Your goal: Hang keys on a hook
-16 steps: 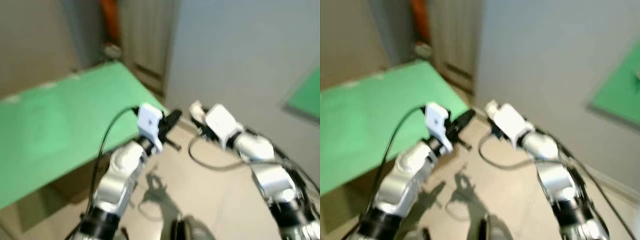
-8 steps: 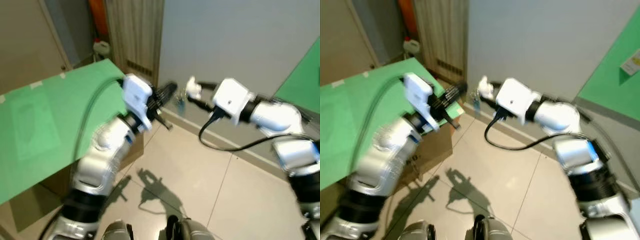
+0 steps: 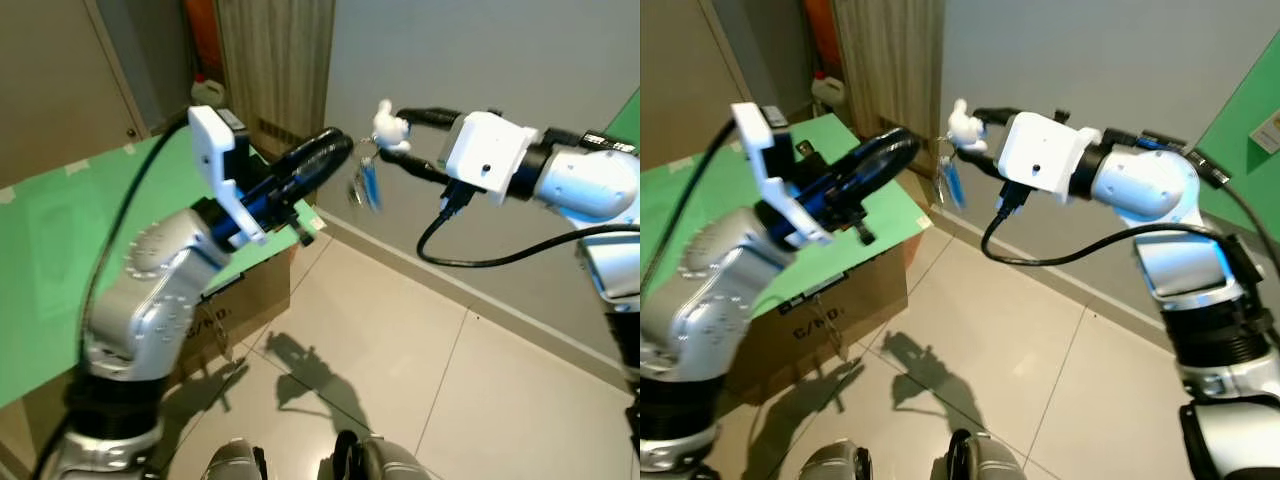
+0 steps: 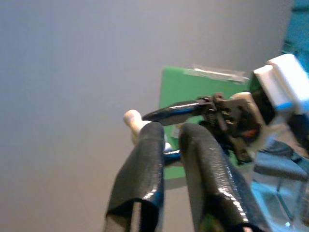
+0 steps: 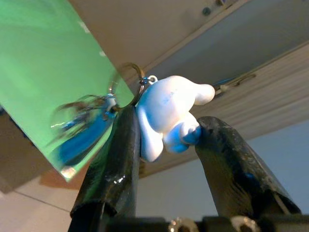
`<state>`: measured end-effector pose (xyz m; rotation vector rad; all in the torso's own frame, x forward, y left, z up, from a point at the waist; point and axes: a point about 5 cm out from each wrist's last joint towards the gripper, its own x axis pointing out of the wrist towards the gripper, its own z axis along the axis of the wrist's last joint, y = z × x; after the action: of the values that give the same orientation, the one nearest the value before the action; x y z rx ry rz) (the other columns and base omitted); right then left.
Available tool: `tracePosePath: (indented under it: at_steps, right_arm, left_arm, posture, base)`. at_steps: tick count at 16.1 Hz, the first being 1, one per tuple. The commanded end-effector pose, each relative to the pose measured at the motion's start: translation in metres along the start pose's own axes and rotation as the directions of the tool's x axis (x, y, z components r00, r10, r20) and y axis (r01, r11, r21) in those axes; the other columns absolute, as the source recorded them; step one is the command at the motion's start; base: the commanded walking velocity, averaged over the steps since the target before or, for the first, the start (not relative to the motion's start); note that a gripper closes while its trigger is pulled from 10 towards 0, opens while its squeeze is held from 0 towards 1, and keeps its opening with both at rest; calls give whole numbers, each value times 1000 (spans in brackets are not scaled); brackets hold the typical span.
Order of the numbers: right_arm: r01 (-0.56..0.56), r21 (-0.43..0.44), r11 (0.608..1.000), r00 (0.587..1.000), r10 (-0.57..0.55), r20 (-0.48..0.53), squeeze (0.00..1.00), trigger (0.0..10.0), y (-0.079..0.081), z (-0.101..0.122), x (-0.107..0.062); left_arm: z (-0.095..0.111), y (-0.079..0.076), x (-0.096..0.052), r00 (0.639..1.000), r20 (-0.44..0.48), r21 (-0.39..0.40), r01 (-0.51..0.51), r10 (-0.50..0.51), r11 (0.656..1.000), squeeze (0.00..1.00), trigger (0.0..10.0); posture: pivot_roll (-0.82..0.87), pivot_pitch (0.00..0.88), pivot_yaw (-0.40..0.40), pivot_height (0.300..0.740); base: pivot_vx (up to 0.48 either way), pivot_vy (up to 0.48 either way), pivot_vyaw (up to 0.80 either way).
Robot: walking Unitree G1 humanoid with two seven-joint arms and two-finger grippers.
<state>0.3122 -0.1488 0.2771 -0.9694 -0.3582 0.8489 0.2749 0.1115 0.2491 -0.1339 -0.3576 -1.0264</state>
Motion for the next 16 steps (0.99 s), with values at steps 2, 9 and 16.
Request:
tracePosePath:
  at_steps: [2, 9, 16]
  right_arm:
    - [23, -160, 987, 999, -27, -18, 0, 10000, -18, 8, -6]
    - [8, -219, 976, 999, 4, 52, 0, 10000, -18, 24, -1]
    - [7, -218, 976, 996, 12, 89, 0, 10000, -16, 31, 1]
  left_arm:
    - [1, -2, -2, 997, -64, 57, 51, -48, 997, 1000, 10000]
    - [20, 8, 9, 1000, -15, 121, 7, -5, 993, 0, 10000]
    - [19, 10, 9, 999, -45, 150, 2, 5, 989, 0, 10000]
  posture:
    - [35, 130, -42, 740]
    - [38, 126, -35, 740]
    - [41, 124, -31, 740]
  base:
    - [0, 0, 0]
    - [0, 0, 0]
    - [0, 0, 0]
